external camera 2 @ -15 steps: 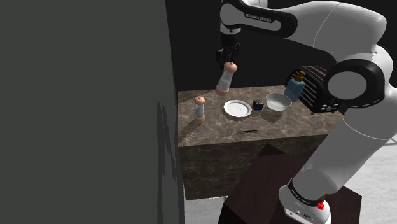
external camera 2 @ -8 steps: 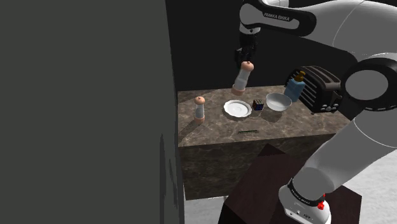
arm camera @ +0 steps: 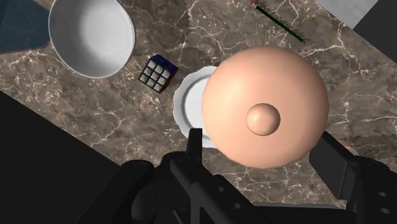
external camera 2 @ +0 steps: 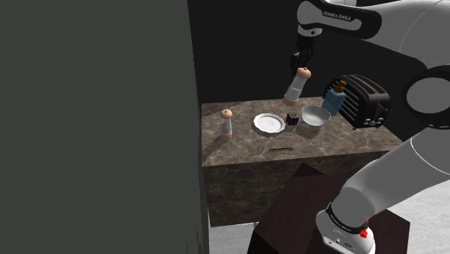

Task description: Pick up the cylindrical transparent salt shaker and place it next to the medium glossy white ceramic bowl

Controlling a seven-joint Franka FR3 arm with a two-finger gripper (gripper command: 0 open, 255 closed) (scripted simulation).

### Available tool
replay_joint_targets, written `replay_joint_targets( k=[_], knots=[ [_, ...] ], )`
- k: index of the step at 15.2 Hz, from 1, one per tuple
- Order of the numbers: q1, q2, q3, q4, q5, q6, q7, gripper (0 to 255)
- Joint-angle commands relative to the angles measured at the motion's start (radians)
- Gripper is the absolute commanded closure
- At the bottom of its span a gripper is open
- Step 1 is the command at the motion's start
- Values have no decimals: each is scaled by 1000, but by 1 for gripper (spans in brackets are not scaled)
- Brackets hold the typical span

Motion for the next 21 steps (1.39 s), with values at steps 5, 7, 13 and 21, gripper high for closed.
replay_joint_targets(
  k=[5,7,13,21],
  knots=[
    [-55,-40,-87,-39,-18,14,-140,255],
    [-73,-42,-119,-38,-22,17,-189,255],
    [-125,-21,-219,-9,-24,24,-342,255],
    [-198,80,-369,98,23,27,-569,255]
  ],
)
